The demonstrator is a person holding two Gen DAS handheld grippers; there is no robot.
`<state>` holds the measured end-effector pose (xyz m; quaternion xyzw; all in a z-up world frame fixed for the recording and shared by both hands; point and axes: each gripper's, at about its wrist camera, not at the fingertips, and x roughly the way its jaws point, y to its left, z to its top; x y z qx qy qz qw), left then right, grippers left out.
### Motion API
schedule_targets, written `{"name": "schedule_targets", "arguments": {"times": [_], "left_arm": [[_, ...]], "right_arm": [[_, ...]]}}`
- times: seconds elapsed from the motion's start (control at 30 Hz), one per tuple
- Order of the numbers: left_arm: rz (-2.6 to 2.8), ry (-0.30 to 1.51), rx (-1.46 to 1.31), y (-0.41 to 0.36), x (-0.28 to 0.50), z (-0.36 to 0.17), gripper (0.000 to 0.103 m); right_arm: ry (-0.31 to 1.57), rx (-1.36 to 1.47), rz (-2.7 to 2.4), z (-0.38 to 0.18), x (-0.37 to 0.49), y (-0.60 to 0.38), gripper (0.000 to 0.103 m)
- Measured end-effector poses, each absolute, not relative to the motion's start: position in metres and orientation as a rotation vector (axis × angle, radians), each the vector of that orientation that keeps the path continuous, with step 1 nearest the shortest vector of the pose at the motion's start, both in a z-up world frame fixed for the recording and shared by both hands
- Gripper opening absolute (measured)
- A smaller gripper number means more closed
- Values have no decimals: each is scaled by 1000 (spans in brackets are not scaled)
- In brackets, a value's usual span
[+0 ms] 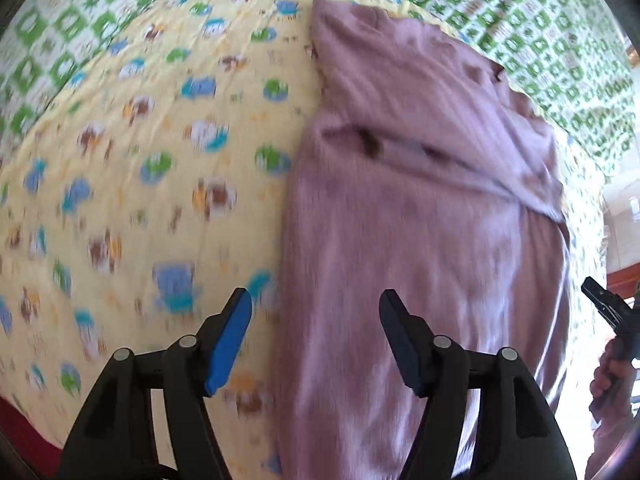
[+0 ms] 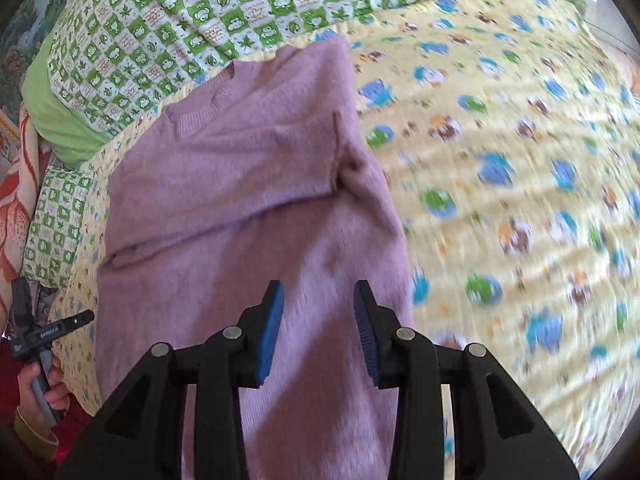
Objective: Fold small clothes
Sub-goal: 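Lower both open grippers to the ribbed hem of the folded sweater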
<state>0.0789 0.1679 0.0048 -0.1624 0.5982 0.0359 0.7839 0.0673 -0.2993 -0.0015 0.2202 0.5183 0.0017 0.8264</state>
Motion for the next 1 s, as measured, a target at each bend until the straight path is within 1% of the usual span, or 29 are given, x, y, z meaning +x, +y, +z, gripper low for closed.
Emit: {"name": "schedule_targets", "arguments": {"times": [0.13, 0.23, 0.37, 0.6, 1.0], "left_arm": [[59, 1304, -364, 159, 43, 4, 67], [43, 1313, -357, 150, 23, 2, 67], [16, 1329, -344, 139, 7, -1, 67], [-21, 1370, -336, 126, -21, -13, 68], [-87, 1409, -348, 113, -61, -26, 72]], "right_arm": [[1101, 476, -13, 0, 40, -299, 39], [1100, 480, -27, 1, 22, -300, 43], [1102, 474, -33, 2, -2, -299, 46], [1131, 464, -24, -4, -38, -299, 47], [1198, 501, -1, -22, -77, -295, 47]]}}
